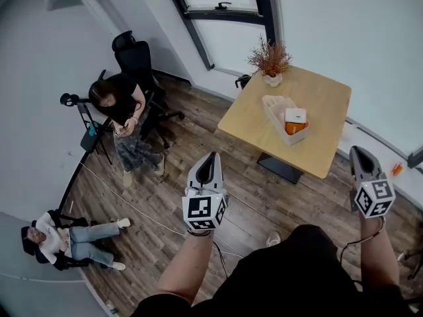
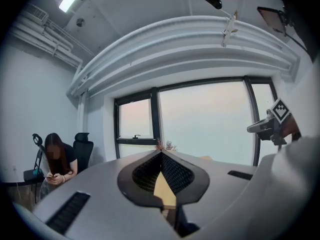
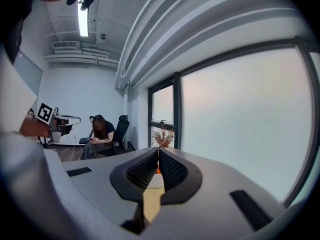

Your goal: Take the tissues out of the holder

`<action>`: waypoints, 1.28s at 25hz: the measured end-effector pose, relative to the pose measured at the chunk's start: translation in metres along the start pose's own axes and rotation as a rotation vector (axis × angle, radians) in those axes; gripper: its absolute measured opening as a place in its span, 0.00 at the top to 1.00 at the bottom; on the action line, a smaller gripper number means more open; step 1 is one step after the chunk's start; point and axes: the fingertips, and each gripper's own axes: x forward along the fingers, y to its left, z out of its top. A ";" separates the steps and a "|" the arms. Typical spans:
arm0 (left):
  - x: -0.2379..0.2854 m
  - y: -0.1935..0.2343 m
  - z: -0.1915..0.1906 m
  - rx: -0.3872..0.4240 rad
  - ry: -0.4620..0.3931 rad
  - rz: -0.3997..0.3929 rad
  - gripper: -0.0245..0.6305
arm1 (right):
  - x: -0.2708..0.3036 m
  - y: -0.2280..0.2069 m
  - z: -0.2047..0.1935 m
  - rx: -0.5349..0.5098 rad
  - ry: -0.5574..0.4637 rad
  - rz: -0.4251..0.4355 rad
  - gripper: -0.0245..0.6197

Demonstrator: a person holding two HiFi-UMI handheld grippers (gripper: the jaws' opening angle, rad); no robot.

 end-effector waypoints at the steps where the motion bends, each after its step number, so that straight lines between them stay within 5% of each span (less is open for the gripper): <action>1: 0.007 0.001 -0.001 -0.007 0.004 0.000 0.96 | 0.003 0.004 0.001 -0.010 0.003 0.008 0.95; 9: 0.044 -0.009 -0.017 -0.024 0.043 -0.017 0.96 | 0.039 -0.001 -0.020 -0.038 0.070 0.034 0.95; 15: 0.081 0.011 -0.030 -0.034 0.073 0.059 0.96 | 0.099 -0.014 -0.027 -0.061 0.089 0.100 0.95; 20: 0.117 0.016 -0.039 -0.035 0.121 0.103 0.96 | 0.142 -0.011 -0.019 -0.191 0.080 0.211 0.95; 32: 0.203 0.022 -0.036 -0.036 0.138 0.182 0.96 | 0.223 0.012 -0.037 -0.277 0.146 0.596 0.69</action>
